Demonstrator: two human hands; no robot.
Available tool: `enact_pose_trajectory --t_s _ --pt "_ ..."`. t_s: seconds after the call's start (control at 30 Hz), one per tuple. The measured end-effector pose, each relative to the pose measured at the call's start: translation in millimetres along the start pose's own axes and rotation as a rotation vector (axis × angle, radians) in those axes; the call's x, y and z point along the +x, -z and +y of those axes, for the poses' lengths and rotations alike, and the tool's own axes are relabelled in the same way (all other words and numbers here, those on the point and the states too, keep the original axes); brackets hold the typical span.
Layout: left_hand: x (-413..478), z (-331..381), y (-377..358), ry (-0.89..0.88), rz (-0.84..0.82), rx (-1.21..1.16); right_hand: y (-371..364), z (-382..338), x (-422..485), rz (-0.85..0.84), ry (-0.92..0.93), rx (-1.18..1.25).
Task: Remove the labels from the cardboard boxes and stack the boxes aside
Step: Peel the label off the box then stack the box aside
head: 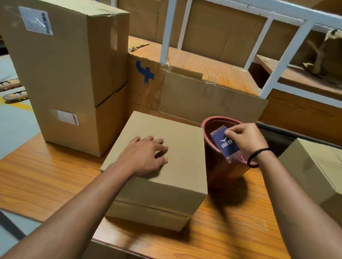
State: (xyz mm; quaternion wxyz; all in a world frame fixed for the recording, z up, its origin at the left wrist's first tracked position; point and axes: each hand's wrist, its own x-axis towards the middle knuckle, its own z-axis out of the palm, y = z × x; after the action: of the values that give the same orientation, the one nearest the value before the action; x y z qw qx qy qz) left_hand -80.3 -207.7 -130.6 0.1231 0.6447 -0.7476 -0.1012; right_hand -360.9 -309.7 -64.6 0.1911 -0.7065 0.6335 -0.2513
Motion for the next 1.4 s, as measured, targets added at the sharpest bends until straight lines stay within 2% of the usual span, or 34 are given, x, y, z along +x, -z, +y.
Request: enact_pose_trajectory --t_s 0.07,0.13,0.27,0.33,0.4,0.5,0.63,0.77,0.9,1.03,1.1,1.17,1.23,1.27,1.4 --pt "1 12 0 0.008 0.08 -0.127 -8 0 -11 0.006 -0.048 0.112" --pt "4 34 -3 0.014 0.109 -0.372 -20 -1 -20 0.011 -0.092 0.225" --pt "20 81 -10 0.007 -0.013 -1.033 -38 -17 -41 0.093 -0.054 0.309" --pt "28 100 -8 0.082 -0.082 -1.333 -43 -21 -49 0.094 -0.06 0.394" --pt "39 114 -9 0.168 -0.073 -1.462 -43 -20 -56 0.085 -0.078 0.453" --pt "50 125 -11 0.265 -0.02 -1.501 -37 -5 -58 0.104 -0.057 0.42" --pt "61 132 -15 0.254 0.013 -1.424 -21 16 -53 0.062 -0.095 0.508" --pt "78 148 -19 0.317 0.033 -1.459 -3 36 -40 0.121 -0.168 0.505" --pt "100 161 -22 0.357 -0.004 -1.511 15 51 -27 0.003 -0.284 0.743" --pt "114 165 -28 0.363 0.022 -1.424 26 67 -2 -0.041 -0.335 0.751" --pt "121 153 -34 0.324 0.12 -1.208 30 79 15 -0.023 -0.364 0.739" --pt "123 137 -33 0.271 0.202 -0.781 29 93 36 -0.016 -0.379 0.706" --pt "114 124 -25 0.281 0.175 -0.374 25 105 57 -0.019 -0.4 0.667" --pt "109 118 -23 0.298 0.129 -0.248 22 109 67 -0.025 -0.406 0.658" --pt "85 95 -20 0.296 -0.055 -0.071 4 114 92 -0.096 -0.402 0.587"
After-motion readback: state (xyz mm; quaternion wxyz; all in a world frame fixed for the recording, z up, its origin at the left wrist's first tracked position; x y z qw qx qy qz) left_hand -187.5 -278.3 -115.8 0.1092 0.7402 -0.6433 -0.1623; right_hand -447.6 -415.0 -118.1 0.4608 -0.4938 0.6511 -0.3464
